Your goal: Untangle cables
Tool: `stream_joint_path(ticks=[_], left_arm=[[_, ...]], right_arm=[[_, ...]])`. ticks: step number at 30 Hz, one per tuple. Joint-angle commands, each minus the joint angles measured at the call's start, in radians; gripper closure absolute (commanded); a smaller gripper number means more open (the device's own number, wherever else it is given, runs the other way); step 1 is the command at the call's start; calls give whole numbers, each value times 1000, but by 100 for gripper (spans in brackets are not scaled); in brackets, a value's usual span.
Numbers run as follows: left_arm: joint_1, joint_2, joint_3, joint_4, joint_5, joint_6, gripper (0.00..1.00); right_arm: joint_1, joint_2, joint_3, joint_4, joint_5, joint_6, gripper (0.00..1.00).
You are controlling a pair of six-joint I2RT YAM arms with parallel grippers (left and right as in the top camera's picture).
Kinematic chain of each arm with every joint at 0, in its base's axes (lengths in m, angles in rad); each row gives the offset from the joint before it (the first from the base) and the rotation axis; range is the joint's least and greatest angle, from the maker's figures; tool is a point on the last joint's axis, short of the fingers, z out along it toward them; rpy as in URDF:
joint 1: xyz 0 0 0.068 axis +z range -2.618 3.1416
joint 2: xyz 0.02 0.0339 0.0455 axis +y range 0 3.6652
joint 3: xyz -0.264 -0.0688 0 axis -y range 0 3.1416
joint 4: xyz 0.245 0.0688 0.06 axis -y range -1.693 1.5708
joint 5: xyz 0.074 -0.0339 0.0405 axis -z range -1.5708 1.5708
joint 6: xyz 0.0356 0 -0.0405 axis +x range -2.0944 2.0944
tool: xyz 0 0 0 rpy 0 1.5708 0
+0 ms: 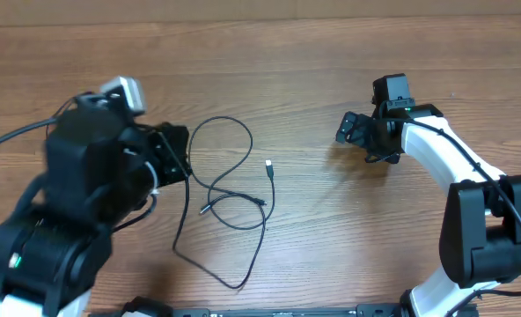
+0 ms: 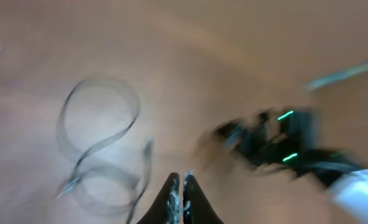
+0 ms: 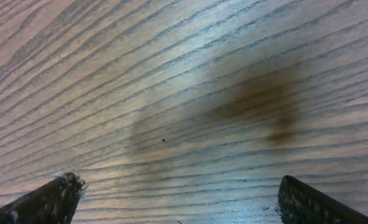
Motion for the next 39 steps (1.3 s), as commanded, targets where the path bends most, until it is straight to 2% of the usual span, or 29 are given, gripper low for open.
stream_joint_path(ticks=[1,10,14,16,19,23,28,29,31,32,35,39], left_arm=[[-8,92,1,-97,-10,19,96],[-9,346,1,-307,28,19,96],[-9,462,1,-367,59,19,90],[-13,515,1,-389,83,19,89],[-31,593,0,-414,100,24,95],[-72,652,-18,-382,96,23,93],[-116,692,-54,-348,43,19,80],[-120,699,-58,-348,12,19,71],[-124,711,-68,-348,-39,21,37],[-125,717,-74,-346,-57,21,31],[-125,724,-100,-320,-63,24,28],[-130,724,-167,-243,31,26,32]], right_arm=[[0,3,8,4,2,5,0],[0,3,8,4,2,5,0],[0,3,8,4,2,5,0],[0,3,8,4,2,5,0],[0,3,8,4,2,5,0],[0,3,8,4,2,5,0],[0,3,8,4,2,5,0],[0,3,8,4,2,5,0],[0,3,8,4,2,5,0],[0,3,8,4,2,5,0],[0,3,8,4,2,5,0],[0,3,8,4,2,5,0]])
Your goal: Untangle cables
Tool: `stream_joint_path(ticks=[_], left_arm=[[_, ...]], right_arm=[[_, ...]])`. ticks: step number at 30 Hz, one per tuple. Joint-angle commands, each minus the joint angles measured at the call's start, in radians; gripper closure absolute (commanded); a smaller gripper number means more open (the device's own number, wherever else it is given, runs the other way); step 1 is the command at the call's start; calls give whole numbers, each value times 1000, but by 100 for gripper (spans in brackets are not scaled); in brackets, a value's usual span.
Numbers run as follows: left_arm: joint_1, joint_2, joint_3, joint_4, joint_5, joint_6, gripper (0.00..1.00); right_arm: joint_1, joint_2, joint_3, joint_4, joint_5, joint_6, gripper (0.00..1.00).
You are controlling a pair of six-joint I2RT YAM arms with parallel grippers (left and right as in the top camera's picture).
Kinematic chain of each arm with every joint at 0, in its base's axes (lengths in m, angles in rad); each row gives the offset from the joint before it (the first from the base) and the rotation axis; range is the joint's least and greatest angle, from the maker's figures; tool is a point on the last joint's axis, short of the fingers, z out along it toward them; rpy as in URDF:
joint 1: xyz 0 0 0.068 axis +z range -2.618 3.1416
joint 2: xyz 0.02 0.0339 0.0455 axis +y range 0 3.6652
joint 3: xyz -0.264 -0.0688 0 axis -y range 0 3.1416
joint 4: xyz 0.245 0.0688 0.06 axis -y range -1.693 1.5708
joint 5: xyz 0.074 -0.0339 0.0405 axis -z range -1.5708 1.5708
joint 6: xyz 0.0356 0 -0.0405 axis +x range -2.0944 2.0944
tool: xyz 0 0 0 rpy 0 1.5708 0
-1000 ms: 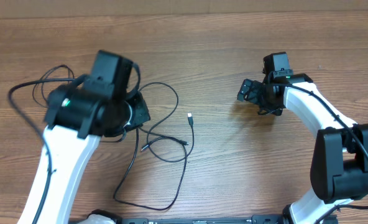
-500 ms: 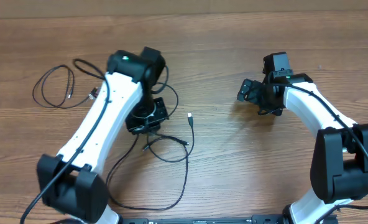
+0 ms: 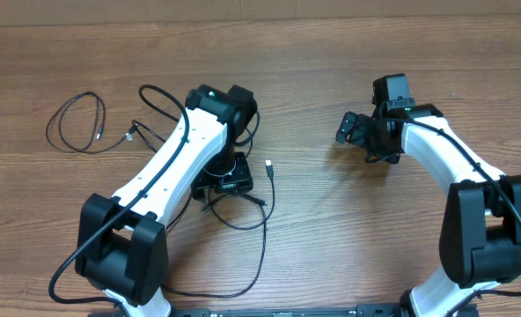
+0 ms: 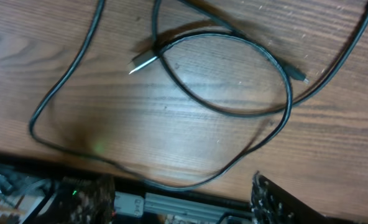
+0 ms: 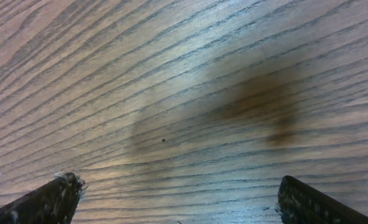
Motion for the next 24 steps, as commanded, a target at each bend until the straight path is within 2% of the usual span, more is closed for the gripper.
stream_joint_path(ticks=[1,6,18,24], left_arm=[[-8,9,-57,45,59,15,32],[-47,9,-147,177,194,128,30],[-159,9,-323,476,182,116,31],[-179,9,-377,565,134,74,34]], right_arm=[[0,3,8,4,2,4,0],[0,3,8,4,2,4,0],[0,3,8,4,2,4,0],[0,3,8,4,2,4,0]])
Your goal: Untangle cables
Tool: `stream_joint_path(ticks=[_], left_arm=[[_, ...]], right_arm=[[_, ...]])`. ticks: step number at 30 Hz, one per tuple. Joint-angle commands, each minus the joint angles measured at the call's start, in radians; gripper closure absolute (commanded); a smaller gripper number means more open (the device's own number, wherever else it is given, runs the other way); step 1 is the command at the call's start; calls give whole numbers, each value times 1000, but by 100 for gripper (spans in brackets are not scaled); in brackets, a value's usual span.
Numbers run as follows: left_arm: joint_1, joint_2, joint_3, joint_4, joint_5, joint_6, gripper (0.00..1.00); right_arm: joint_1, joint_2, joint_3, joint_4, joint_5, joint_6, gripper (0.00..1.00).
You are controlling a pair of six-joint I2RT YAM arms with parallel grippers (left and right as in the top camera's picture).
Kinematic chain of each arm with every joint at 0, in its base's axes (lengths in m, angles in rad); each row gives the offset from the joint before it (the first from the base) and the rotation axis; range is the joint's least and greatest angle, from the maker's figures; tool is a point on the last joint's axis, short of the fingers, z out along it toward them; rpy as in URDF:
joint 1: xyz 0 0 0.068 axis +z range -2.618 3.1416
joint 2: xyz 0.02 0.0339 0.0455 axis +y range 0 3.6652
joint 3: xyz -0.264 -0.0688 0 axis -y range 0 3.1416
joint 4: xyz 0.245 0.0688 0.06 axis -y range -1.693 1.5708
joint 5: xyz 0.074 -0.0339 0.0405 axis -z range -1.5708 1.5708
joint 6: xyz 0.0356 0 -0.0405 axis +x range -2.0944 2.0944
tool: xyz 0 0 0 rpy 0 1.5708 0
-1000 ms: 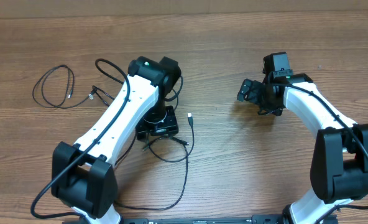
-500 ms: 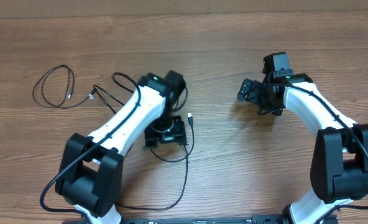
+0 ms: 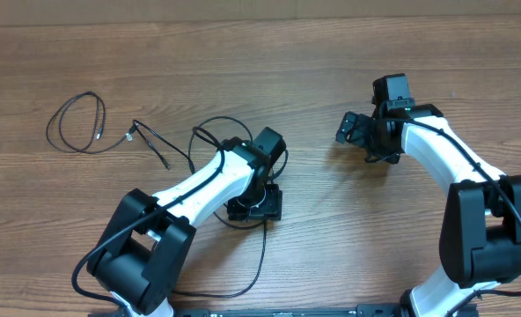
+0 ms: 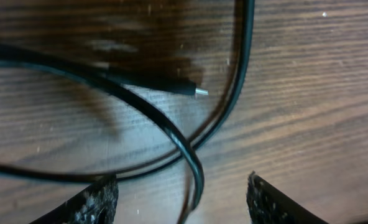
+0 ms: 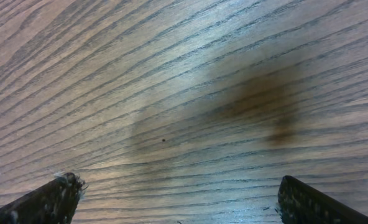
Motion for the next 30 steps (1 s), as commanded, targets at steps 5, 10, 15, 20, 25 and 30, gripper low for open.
stream_joint_path(ticks=[5,10,15,20,25,30], left_arm=[[-8,8,-33,48,-32,-74,40],[-8,8,-33,96,-33,-77,50],[-8,8,-34,107,-48,-93,57],[-8,8,-45,115,-64,-119,61],[-10,8,-72,141,-61,-146,85],[-11,8,-72,139,-57,-145,96]], right_arm=[[0,3,8,4,2,4,0],[0,3,8,4,2,4,0],[0,3,8,4,2,4,0],[0,3,8,4,2,4,0],[0,3,8,4,2,4,0],[0,3,8,4,2,4,0]])
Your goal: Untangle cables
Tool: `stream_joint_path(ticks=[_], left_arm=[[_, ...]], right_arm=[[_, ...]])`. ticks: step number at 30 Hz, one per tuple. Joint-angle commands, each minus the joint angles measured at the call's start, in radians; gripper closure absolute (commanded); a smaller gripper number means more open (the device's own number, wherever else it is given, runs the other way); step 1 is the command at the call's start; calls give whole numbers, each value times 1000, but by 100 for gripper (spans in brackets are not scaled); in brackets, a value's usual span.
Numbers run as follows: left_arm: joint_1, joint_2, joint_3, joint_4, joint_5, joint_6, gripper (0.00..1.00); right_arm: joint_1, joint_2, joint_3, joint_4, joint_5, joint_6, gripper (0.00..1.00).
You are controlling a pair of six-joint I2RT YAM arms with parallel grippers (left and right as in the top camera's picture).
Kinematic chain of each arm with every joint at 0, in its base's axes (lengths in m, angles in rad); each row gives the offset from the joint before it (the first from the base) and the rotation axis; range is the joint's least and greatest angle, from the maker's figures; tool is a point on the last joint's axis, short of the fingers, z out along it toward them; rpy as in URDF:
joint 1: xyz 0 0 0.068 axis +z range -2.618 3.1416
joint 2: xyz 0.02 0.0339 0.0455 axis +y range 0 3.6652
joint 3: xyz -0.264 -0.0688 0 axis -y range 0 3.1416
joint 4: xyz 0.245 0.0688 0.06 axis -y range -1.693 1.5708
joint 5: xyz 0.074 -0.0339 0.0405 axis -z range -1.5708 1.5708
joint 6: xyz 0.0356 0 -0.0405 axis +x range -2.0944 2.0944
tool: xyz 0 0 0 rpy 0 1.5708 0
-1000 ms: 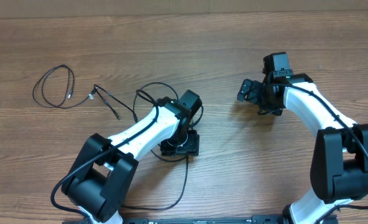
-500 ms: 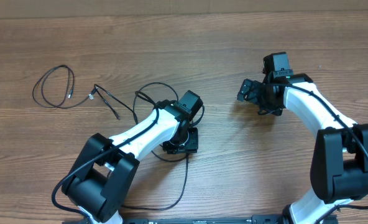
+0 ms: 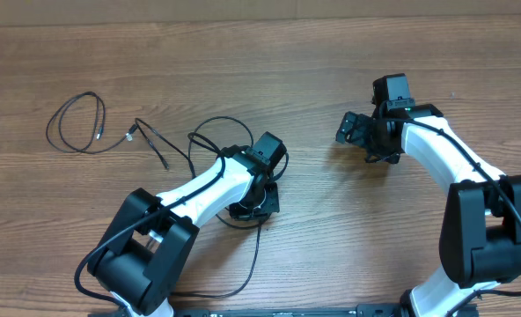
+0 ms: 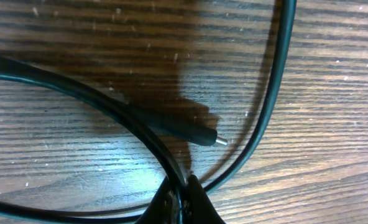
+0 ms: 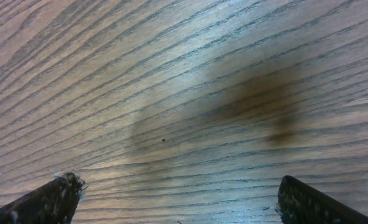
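Note:
A long black cable loops at mid-table and trails toward the front edge. My left gripper is down on its crossing strands. In the left wrist view the left gripper is shut on one strand of the black cable, with a small metal plug tip lying just beyond the fingertips. My right gripper stands open over bare wood at the right, and the right wrist view shows the right gripper with nothing between its wide-spread fingers.
A separate thin cable lies coiled at the far left. A short lead lies between it and the tangle. The wooden table runs to a back edge at the top.
My left gripper was open astride the crossing strands and is now shut on one strand. The cable's lower run has shifted slightly. The right arm has not moved.
My left arm was raised at the left with its gripper shut, the tangle lying at mid-table. Then it reached over the tangle, and a coiled cable lay at the far left. It then sat low and open over a crossing, and now grips a strand.

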Motion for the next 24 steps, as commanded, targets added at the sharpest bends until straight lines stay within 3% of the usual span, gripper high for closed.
stream_joint_path(ticks=[1,6,14,24], left_arm=[[-5,8,-9,-3,-5,-15,96],[-2,-1,23,-45,60,34,96],[10,-104,126,-73,32,166,96],[60,-209,177,-96,-375,235,96]], right_arm=[[0,3,8,4,1,4,0],[0,3,8,4,2,4,0],[0,3,8,4,1,4,0],[0,3,8,4,1,4,0]])
